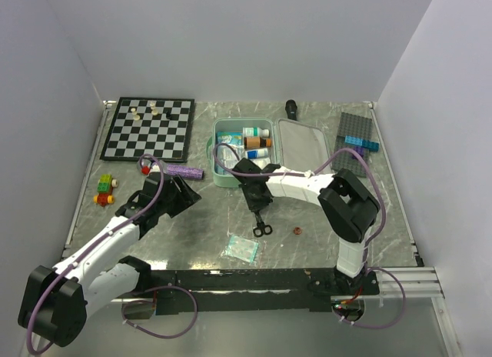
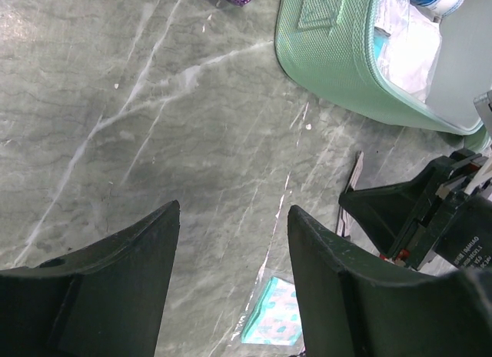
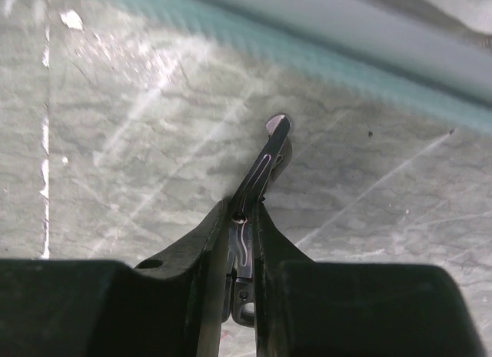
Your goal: Organize the medicine kit
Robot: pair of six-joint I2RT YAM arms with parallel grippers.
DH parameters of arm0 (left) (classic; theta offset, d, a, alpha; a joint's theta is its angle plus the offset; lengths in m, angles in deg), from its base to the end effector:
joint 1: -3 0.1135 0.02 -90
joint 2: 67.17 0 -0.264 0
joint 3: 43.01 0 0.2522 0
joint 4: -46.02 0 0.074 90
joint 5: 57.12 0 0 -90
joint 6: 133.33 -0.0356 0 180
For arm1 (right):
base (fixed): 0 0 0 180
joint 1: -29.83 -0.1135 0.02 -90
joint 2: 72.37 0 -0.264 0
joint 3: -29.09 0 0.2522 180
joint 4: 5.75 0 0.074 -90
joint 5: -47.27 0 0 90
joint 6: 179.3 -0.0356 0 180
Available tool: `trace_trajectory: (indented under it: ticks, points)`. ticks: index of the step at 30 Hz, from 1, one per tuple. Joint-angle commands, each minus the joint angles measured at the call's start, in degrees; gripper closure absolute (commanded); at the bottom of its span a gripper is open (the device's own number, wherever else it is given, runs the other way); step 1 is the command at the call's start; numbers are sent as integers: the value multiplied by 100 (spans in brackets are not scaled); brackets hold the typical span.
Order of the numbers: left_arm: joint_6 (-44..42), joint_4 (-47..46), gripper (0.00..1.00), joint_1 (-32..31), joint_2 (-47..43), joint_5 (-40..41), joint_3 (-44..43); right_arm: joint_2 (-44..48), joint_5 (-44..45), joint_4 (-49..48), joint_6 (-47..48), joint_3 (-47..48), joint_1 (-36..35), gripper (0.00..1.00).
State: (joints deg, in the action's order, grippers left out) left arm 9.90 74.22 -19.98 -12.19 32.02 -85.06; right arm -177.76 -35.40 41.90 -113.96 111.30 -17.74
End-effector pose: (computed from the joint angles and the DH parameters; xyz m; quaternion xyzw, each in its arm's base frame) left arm 0.1810 -0.0773 0.2012 -0.2346 0.8797 -0.2606 0.3213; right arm 0.2448 0.2610 0.1655 -0.1850 0.9665 0.0470 0.1714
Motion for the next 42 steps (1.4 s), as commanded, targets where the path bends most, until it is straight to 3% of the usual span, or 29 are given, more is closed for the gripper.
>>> trace_trajectory:
  ticks: [1, 14, 23, 30, 36, 42]
  points:
    - [-6, -116, 37, 22, -40, -81, -1, 456, 84, 197, -82, -112, 11, 89]
    - [3, -90, 37, 22, -66, -63, -18, 1080, 154, 636, -109, 72, -138, 90]
    - [-32, -99, 37, 22, -14, -63, -80, 1460, 356, 1251, 163, 1169, -147, 91]
    - [-102, 24, 37, 31, -84, 51, -176, 801, 471, 1305, 585, 2479, 230, 91]
    - [-243, 147, 37, 22, -32, 69, -326, -525, 172, 1296, 717, 4139, 951, 92]
    - [-357, 288, 37, 31, 74, 69, -493, -2018, 155, 1628, 893, 6028, 1153, 92]
